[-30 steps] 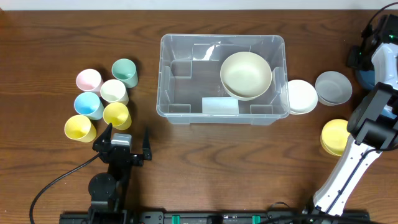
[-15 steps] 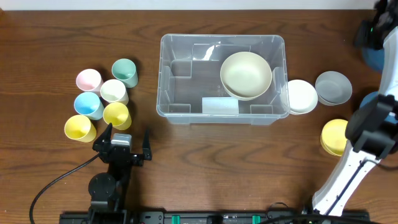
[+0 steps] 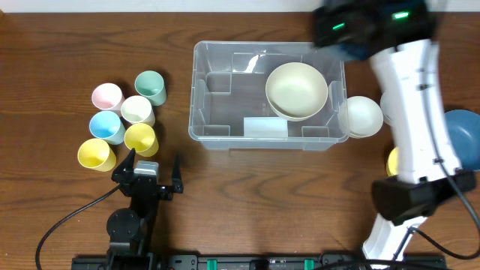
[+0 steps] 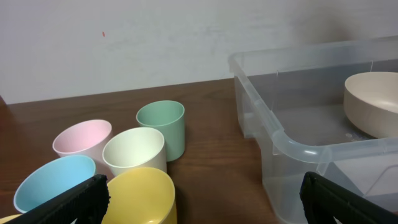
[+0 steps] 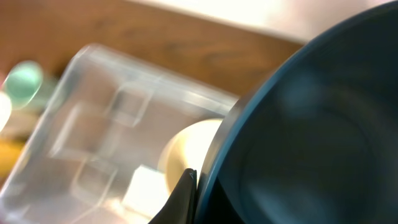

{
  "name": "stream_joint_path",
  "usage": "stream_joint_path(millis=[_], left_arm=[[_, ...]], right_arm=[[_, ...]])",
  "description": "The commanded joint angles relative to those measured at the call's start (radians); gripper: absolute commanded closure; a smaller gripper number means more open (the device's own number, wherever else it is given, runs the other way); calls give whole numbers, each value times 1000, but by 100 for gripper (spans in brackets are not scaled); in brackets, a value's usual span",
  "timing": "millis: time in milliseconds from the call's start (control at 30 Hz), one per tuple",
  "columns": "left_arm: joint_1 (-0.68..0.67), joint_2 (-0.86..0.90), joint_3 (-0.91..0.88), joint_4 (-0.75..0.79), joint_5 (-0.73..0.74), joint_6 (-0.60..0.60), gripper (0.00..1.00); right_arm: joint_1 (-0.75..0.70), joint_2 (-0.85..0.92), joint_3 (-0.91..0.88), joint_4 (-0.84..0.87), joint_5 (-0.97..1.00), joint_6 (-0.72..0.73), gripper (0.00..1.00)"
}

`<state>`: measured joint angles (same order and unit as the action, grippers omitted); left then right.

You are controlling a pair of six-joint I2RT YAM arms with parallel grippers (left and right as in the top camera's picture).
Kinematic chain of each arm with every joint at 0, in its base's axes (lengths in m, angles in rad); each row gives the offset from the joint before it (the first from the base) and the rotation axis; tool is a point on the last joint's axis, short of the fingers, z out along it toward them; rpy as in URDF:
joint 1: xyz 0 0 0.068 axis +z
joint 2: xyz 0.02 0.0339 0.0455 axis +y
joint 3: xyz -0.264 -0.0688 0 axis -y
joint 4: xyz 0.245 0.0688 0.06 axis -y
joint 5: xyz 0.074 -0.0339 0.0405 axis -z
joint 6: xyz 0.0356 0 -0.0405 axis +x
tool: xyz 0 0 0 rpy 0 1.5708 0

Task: Pack container
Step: 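Grasp the dark blue bowl and carry it over the container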

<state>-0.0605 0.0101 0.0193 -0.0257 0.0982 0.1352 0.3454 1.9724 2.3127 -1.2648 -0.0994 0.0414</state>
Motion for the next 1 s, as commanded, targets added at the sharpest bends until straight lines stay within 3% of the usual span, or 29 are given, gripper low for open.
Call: stream_joint_path(millis=[0,233,967], left_arm=[[5,-6,-15,-36,18,3,2],[5,-6,-15,-36,18,3,2],[5,-6,-15,-36,18,3,2]], right_arm=[[97,15,-29,-32,111,26,99],[220,37,-162,-24,210,64,99],[142,43,-533,286,223,55,99]])
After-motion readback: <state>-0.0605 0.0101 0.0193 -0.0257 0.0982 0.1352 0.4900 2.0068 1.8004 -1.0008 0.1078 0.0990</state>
